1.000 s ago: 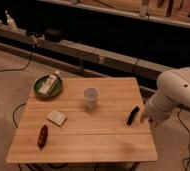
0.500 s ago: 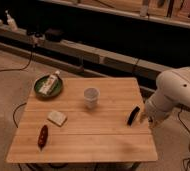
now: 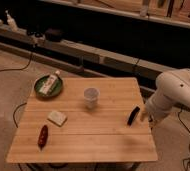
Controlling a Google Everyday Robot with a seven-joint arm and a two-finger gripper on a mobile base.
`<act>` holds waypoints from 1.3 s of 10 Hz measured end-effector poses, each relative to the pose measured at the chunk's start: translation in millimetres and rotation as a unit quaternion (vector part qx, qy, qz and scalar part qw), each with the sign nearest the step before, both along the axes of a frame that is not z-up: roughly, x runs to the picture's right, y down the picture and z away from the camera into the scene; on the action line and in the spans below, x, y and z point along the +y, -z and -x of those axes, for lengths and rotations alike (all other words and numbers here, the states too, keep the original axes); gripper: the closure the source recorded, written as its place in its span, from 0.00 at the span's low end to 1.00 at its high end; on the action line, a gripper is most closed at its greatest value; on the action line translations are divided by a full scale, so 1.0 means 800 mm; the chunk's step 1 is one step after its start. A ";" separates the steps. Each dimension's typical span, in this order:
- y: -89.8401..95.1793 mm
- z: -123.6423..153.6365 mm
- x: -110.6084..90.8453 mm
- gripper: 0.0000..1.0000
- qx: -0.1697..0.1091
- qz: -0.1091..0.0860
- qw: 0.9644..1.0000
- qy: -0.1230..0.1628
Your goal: Knock the eraser over
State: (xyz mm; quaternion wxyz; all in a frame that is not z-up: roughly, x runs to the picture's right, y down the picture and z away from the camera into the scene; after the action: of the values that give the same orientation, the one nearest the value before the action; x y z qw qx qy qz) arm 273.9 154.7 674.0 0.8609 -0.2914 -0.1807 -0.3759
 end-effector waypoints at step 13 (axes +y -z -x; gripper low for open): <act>-0.120 -0.036 0.048 0.97 0.063 0.046 0.996 -0.035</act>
State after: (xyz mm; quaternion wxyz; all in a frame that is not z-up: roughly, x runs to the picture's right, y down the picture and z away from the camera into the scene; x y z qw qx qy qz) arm 302.5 192.8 769.9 0.8689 -0.3474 -0.1529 -0.3177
